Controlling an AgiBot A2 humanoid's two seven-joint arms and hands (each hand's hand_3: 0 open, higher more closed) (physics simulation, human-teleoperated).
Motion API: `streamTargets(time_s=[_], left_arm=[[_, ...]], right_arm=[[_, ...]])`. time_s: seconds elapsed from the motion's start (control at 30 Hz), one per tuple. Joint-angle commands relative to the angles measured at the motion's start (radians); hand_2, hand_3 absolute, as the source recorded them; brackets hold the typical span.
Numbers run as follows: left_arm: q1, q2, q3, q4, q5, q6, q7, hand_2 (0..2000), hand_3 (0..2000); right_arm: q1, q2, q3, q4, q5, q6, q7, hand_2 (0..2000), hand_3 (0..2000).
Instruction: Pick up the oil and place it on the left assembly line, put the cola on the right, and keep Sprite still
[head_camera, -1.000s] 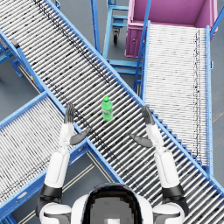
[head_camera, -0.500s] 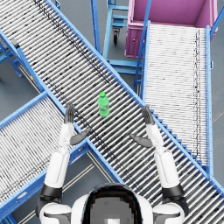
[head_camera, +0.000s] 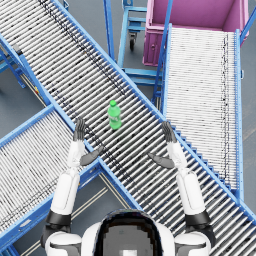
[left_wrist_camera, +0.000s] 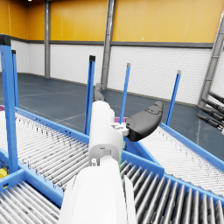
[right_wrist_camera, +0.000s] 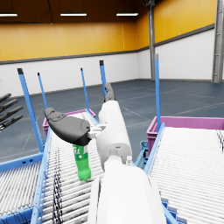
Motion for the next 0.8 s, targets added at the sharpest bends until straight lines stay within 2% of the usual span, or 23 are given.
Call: streamTargets(time_s=[0.03,0.8], left_arm=[[0.000,0.000,0.000,0.000,0.000,0.000,0.000,0,0],[0.000,0.000,0.000,0.000,0.000,0.000,0.000,0,0]], right_arm=[[0.000,0.000,0.000,0.000,0.000,0.000,0.000,0,0],[0.000,0.000,0.000,0.000,0.000,0.000,0.000,0,0]])
